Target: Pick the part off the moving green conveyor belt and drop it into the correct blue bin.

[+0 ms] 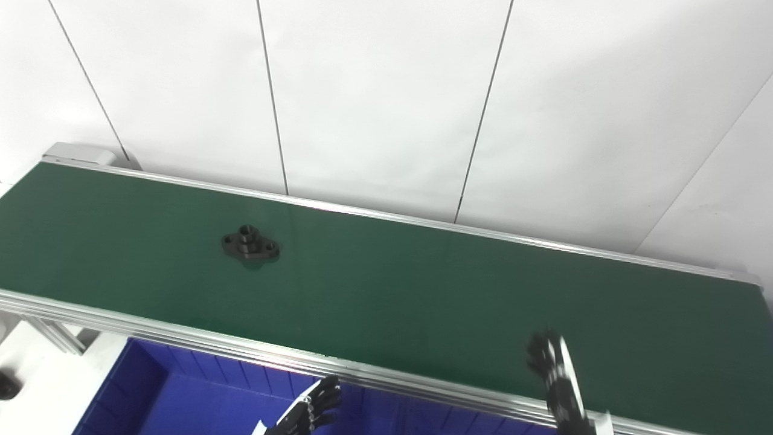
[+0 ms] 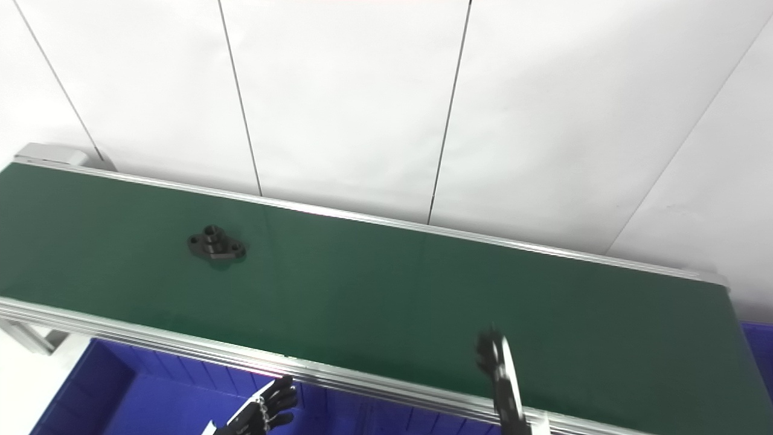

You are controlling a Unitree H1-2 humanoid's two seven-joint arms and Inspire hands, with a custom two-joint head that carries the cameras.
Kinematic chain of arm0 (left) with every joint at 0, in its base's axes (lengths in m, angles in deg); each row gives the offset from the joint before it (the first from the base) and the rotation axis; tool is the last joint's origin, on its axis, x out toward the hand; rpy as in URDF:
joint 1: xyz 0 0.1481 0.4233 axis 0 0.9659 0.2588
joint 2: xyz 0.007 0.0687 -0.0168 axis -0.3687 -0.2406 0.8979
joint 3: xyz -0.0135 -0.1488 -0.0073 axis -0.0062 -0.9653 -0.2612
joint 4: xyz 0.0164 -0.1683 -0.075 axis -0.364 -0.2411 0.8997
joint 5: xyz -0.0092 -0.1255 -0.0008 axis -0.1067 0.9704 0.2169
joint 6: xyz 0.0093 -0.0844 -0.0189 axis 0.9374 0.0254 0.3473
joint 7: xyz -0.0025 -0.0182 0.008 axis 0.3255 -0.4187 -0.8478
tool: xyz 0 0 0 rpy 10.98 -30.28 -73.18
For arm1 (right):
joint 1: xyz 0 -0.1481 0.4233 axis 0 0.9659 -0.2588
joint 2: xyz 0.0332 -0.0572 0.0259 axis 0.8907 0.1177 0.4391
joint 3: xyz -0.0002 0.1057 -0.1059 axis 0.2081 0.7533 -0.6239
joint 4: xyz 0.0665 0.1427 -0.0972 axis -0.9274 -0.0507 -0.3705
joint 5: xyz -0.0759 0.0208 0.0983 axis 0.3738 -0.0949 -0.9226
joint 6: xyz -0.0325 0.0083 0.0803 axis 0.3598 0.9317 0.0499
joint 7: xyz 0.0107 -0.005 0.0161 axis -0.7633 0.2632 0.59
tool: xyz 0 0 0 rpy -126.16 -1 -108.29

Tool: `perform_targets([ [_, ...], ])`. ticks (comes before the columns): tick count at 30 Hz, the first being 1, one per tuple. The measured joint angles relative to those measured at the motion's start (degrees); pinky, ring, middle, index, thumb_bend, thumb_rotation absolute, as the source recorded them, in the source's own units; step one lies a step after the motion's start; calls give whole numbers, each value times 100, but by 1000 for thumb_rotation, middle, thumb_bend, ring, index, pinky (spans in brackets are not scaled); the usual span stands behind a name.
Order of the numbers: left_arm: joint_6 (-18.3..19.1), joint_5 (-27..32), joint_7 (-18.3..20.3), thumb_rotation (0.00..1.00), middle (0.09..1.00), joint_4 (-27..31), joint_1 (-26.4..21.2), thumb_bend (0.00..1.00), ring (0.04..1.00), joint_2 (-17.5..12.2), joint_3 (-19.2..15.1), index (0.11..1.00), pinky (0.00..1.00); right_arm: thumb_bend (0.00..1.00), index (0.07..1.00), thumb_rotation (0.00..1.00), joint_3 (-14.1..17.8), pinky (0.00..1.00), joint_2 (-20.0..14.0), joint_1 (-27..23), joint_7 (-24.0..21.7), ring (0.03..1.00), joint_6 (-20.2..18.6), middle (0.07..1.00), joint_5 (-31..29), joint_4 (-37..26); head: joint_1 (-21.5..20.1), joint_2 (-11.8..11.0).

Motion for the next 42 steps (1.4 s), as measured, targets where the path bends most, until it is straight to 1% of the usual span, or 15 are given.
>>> perform_targets([
  [2, 0, 0, 0, 715, 890, 0, -22, 893, 878, 0, 0, 898, 842, 825, 983, 770, 128, 837, 58, -357, -90, 895, -277, 940, 24, -23, -9, -18],
  [4, 0, 1, -2, 715, 888, -2, -31, 899, 877, 0, -7, 897, 842, 812, 982, 771, 189, 833, 61, -577, -183, 894, -394, 940, 22, -30, -9, -9],
  [8, 0, 2, -2, 711, 891, -2, -36, 886, 879, -6, -16, 897, 840, 817, 973, 767, 236, 812, 86, -604, -263, 887, -461, 934, 17, -36, -140, 9],
  [11, 0, 6, 7, 704, 888, -4, -51, 886, 877, -24, -24, 906, 833, 856, 965, 736, 264, 812, 144, -607, -289, 886, -526, 934, 26, -37, -281, 44],
  [13, 0, 8, 12, 702, 886, -16, -77, 894, 878, -37, -29, 907, 835, 867, 966, 755, 287, 808, 205, -739, -296, 884, -638, 936, 122, -41, -281, 44],
  [17, 0, 44, 22, 703, 884, -53, -112, 916, 882, -44, -37, 905, 839, 855, 958, 806, 308, 804, 266, -1328, -398, 883, -1004, 930, 742, -73, -325, 44],
  [19, 0, 44, 21, 698, 877, -61, -141, 923, 874, -42, -37, 898, 826, 866, 955, 796, 309, 792, 274, -1731, -527, 874, -1331, 919, 994, -77, -273, 35],
  [22, 0, 43, 20, 691, 879, -66, -174, 920, 873, -39, -37, 900, 825, 877, 946, 780, 298, 740, 309, -2388, -776, 847, -1862, 904, 1283, 35, -246, 26],
  [25, 0, 43, 19, 678, 875, -118, -202, 930, 870, -32, -30, 896, 825, 883, 937, 737, 231, 691, 331, -3084, -986, 828, -2446, 900, 1667, 471, -220, 26],
  [27, -1, 31, 18, 674, 878, -184, -216, 943, 873, -26, -29, 895, 831, 912, 931, 703, 138, 680, 339, -3369, -1054, 822, -2699, 898, 1854, 694, -220, 0],
  [29, -1, 30, 11, 668, 884, -192, -207, 942, 878, -22, -29, 898, 838, 939, 936, 705, 22, 693, 355, -3626, -1058, 830, -2754, 903, 1993, 1086, -220, -9],
  [31, -1, 31, 11, 663, 884, -192, -216, 944, 876, -23, -20, 897, 828, 958, 943, 714, -117, 705, 344, -3948, -1062, 836, -2800, 910, 2147, 1751, -220, -9],
  [34, -2, 31, 17, 647, 880, -192, -233, 941, 870, -18, 6, 891, 817, 987, 944, 730, -324, 697, 319, -4279, -1043, 830, -2904, 906, 2370, 2477, -193, -18],
  [40, -2, -28, 5, 655, 878, -192, -234, 953, 864, -4, 64, 888, 791, 982, 947, 699, -740, 698, 296, -4940, -968, 821, -2982, 901, 2752, 3514, -123, -9],
  [42, -2, -122, -15, 667, 879, -192, -223, 959, 861, 7, 80, 885, 776, 998, 940, 682, -859, 726, 299, -5101, -920, 818, -2990, 894, 2846, 3757, -97, -17],
])
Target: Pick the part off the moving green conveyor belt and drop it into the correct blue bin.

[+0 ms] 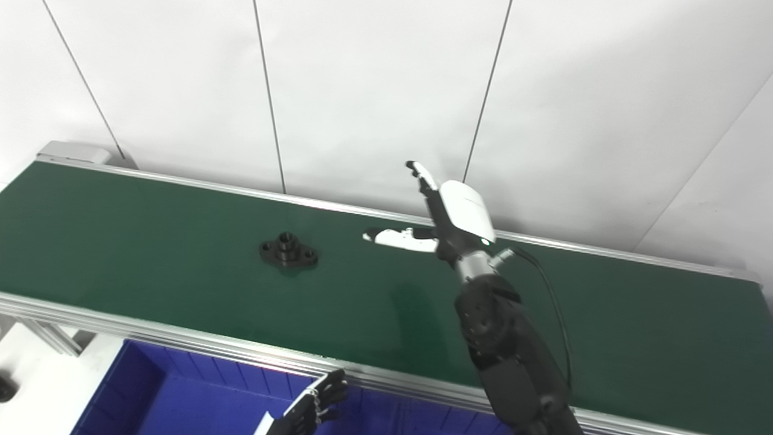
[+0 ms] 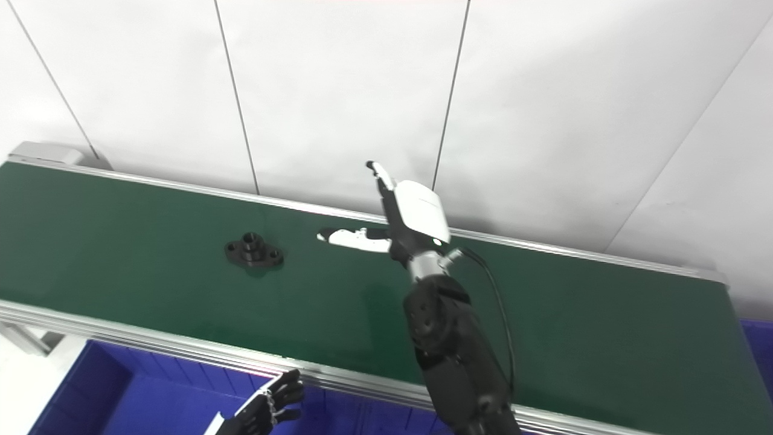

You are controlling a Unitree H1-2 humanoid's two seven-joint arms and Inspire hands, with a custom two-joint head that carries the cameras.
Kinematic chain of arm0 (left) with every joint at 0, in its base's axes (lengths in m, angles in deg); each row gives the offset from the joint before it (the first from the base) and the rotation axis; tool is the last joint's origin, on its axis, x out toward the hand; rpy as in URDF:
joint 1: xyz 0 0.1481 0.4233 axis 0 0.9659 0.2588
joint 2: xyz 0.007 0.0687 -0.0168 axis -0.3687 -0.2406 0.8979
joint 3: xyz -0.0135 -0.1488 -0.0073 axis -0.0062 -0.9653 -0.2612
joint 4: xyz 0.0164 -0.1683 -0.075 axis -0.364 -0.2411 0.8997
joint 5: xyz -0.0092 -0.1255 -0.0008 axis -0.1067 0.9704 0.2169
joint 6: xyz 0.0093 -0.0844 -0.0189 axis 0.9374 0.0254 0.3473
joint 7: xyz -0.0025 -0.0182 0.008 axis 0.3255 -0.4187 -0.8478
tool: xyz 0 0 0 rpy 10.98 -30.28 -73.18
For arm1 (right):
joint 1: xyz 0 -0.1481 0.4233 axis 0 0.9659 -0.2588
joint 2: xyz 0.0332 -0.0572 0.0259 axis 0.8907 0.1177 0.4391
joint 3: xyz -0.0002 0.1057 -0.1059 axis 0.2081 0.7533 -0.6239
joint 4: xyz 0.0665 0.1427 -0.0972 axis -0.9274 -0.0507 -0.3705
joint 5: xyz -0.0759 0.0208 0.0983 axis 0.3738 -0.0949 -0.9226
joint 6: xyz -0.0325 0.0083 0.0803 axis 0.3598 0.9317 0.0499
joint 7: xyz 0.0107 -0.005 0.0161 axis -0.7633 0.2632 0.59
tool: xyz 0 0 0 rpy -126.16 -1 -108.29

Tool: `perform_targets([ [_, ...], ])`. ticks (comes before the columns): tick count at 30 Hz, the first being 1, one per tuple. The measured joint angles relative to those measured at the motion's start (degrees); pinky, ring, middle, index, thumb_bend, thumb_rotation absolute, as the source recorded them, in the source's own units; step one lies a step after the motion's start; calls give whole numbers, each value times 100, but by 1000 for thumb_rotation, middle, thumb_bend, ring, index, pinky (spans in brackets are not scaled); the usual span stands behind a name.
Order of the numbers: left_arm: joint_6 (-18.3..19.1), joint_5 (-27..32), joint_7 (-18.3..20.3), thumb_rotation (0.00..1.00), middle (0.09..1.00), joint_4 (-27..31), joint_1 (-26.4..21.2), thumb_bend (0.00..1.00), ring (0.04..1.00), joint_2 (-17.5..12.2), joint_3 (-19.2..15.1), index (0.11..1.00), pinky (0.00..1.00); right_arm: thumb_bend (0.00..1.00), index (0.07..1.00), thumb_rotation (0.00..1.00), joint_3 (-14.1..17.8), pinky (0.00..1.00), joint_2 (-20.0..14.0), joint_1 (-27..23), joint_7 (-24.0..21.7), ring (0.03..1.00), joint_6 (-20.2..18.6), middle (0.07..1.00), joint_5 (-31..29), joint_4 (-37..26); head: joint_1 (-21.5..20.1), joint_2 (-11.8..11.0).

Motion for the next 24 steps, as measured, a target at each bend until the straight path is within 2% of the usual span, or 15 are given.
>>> perform_targets([
  [6, 0, -32, -100, 666, 890, 1, 1, 945, 851, 5, 133, 881, 763, 1000, 933, 639, -339, 744, 101, -417, 35, 832, -152, 896, 184, 654, 149, 9],
  [12, -1, -240, -280, 689, 873, 1, 17, 970, 828, 94, 308, 867, 728, 1000, 917, 628, -607, 665, 257, -634, 164, 781, -210, 881, 238, 1319, 194, -9],
  [15, -1, -261, -365, 685, 876, 34, 54, 955, 827, 164, 385, 875, 722, 1000, 918, 644, -685, 649, 383, -748, 239, 769, -249, 878, 232, 1731, 211, 17],
  [17, -1, -279, -404, 687, 880, 96, 114, 940, 829, 171, 472, 884, 724, 1000, 927, 682, -844, 636, 448, -846, 266, 755, -294, 875, 266, 1994, 237, 44],
  [21, -5, -524, -539, 707, 867, 254, 268, 900, 818, 170, 612, 882, 703, 1000, 926, 683, -1110, 629, 564, -1000, 303, 748, -329, 858, 360, 2334, 317, 79],
  [24, -5, -679, -696, 687, 873, 393, 364, 884, 827, 168, 736, 884, 715, 1000, 922, 677, -1270, 617, 655, -1028, 380, 745, -332, 851, 394, 2539, 404, 132],
])
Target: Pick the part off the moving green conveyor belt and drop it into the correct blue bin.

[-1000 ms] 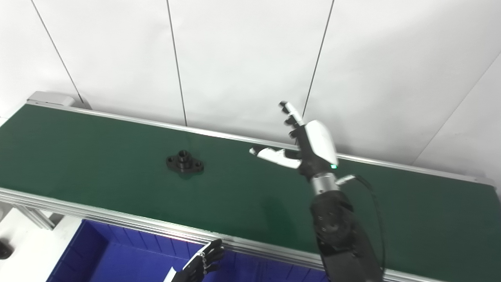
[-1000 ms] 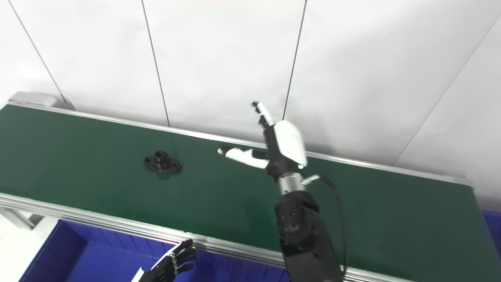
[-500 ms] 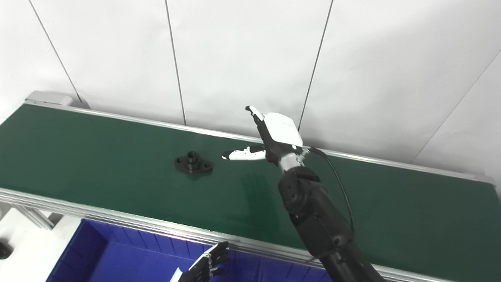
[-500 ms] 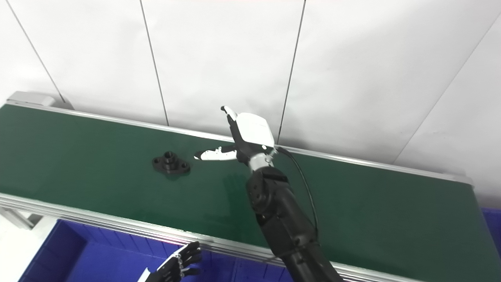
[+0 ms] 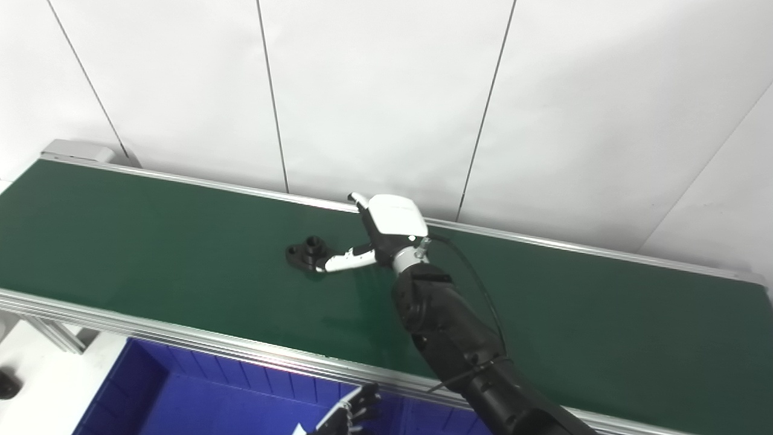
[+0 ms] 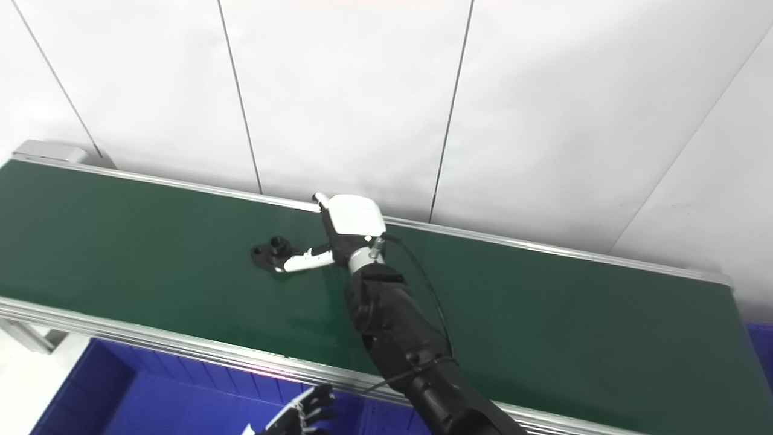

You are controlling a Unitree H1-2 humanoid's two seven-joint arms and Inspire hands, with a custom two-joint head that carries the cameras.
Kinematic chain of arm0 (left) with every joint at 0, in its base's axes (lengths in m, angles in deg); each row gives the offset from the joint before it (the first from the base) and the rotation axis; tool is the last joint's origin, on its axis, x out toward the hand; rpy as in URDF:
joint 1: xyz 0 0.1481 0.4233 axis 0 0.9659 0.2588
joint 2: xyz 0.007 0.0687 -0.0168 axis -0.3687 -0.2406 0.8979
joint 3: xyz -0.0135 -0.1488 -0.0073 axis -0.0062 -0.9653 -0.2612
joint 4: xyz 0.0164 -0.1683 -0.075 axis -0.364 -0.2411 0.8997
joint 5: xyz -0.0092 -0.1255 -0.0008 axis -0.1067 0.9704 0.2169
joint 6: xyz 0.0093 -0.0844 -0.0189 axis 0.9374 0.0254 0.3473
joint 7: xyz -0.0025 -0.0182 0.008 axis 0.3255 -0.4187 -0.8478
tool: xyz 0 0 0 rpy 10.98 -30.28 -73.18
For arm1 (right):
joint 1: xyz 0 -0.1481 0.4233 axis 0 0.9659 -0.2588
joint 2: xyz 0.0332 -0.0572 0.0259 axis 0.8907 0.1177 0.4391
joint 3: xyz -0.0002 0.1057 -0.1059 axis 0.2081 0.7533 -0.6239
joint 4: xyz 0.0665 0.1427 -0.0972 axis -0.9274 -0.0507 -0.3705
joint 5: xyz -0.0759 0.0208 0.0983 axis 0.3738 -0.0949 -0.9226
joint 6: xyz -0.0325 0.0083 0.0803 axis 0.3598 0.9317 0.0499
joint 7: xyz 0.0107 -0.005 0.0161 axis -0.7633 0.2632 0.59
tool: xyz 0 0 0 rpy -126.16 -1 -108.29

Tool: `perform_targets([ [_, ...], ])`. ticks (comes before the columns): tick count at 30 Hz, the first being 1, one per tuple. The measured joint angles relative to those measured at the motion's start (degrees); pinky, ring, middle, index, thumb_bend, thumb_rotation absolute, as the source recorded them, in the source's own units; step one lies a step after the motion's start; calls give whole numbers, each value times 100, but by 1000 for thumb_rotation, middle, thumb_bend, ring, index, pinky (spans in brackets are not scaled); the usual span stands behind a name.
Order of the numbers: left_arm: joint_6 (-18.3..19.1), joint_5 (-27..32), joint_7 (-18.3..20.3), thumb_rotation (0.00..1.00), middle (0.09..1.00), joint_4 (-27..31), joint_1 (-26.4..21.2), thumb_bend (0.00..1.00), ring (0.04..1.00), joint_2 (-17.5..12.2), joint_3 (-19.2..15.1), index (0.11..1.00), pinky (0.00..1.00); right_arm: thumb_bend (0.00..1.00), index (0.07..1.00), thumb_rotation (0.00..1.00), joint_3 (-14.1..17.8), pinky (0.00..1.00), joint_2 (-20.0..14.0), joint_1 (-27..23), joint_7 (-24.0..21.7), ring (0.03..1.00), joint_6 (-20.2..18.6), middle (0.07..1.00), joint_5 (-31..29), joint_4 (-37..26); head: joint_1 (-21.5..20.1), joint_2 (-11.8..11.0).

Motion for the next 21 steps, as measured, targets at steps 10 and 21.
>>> perform_targets([
  [10, -4, 19, -153, 665, 901, 209, 195, 884, 874, 30, 291, 901, 763, 1000, 922, 689, -229, 649, 207, -23, 172, 755, 5, 853, -85, 645, 88, 70],
  [21, -4, 180, -169, 663, 908, 214, 197, 856, 877, 9, 341, 912, 761, 652, 676, 284, -518, 343, 208, -139, 896, 395, 74, 474, -27, 1196, 123, 114],
])
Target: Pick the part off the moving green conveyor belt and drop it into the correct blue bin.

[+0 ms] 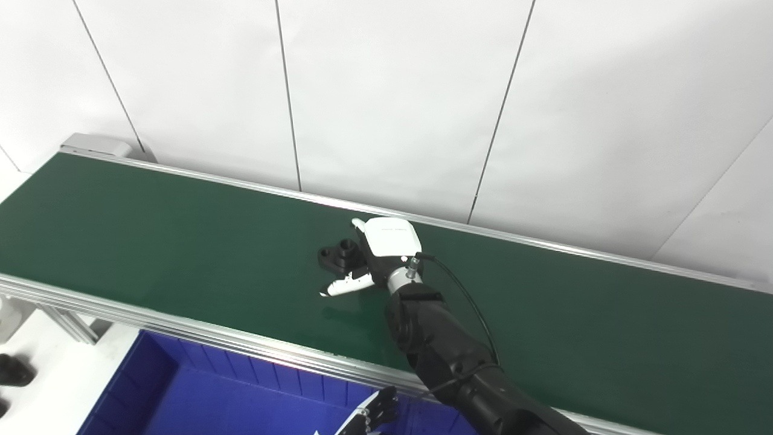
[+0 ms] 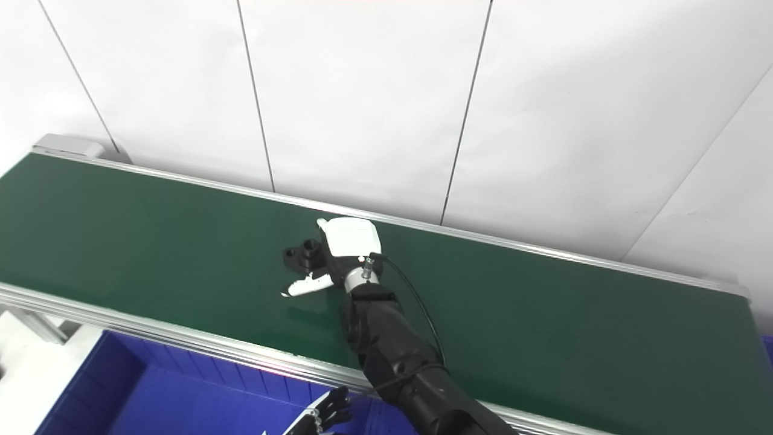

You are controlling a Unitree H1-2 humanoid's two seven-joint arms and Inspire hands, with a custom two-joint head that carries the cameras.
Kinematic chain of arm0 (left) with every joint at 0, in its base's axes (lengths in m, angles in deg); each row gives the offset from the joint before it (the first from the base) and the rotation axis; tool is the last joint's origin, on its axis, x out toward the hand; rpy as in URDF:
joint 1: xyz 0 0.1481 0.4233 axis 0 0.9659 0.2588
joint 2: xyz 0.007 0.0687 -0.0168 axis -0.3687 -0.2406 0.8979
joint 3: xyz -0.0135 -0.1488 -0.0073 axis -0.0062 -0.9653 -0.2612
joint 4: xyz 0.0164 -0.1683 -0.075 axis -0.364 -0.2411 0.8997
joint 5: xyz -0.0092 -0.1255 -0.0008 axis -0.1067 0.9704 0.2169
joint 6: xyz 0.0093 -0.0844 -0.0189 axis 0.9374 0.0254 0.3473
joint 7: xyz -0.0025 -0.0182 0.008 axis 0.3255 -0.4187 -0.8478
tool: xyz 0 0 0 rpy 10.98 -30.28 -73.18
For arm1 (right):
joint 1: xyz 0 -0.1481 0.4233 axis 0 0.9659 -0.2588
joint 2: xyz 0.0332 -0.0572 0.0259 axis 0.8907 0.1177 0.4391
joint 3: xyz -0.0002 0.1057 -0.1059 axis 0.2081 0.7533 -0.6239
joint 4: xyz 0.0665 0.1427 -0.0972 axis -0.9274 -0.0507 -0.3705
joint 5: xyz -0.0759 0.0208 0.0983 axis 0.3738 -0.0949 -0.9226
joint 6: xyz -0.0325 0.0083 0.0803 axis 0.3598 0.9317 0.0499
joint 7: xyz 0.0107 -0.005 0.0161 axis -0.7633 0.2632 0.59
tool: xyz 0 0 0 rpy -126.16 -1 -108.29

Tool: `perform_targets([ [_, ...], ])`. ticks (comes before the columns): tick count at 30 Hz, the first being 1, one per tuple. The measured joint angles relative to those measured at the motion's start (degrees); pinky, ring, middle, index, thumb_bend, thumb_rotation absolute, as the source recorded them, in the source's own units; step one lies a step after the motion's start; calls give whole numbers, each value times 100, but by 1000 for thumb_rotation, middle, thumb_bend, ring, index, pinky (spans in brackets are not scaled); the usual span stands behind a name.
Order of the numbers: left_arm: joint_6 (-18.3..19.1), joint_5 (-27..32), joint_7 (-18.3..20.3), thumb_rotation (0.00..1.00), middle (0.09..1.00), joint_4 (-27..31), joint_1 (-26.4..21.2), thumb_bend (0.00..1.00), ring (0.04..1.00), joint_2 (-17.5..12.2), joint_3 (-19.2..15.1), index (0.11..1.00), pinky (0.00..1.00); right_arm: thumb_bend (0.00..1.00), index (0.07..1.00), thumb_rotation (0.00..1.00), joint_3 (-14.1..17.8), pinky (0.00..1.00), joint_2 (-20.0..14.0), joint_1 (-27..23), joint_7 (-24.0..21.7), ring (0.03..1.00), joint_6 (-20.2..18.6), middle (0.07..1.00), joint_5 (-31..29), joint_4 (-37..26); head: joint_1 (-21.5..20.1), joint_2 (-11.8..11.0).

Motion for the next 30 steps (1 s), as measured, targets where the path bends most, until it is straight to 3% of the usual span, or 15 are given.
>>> perform_targets([
  [1, 0, 0, 0, 663, 906, 2, 0, 860, 874, -3, 3, 910, 758, 607, 662, 169, 19, 231, -1, -9, 133, 282, 47, 366, -17, 77, 0, 0],
  [4, 0, -3, 0, 666, 908, 5, 0, 865, 874, -4, 3, 910, 757, 527, 527, 118, 133, 131, 8, -57, 371, 182, 274, 263, -210, 285, 0, 9],
  [5, 0, -5, 0, 670, 907, 7, 2, 875, 871, -4, 1, 909, 752, 527, 500, 38, 139, 135, 12, -47, 497, 190, 305, 402, -247, 323, 9, 17],
  [8, 0, -12, 1, 663, 904, 15, 6, 877, 869, -4, -2, 907, 744, 527, 489, 4, 127, 132, 42, -31, 755, 188, 499, 460, -331, 345, 9, 18],
  [24, 0, 40, 11, 622, 886, 14, 8, 836, 855, -2, -12, 913, 722, 527, 488, 0, 114, 126, -26, 56, 1017, 185, 535, 469, -439, 241, -114, 53],
  [30, 0, 47, 25, 628, 888, 13, -2, 849, 856, -2, -30, 911, 732, 524, 487, 2, 141, 127, -110, 270, 1182, 181, 552, 469, -463, -30, -351, 88],
])
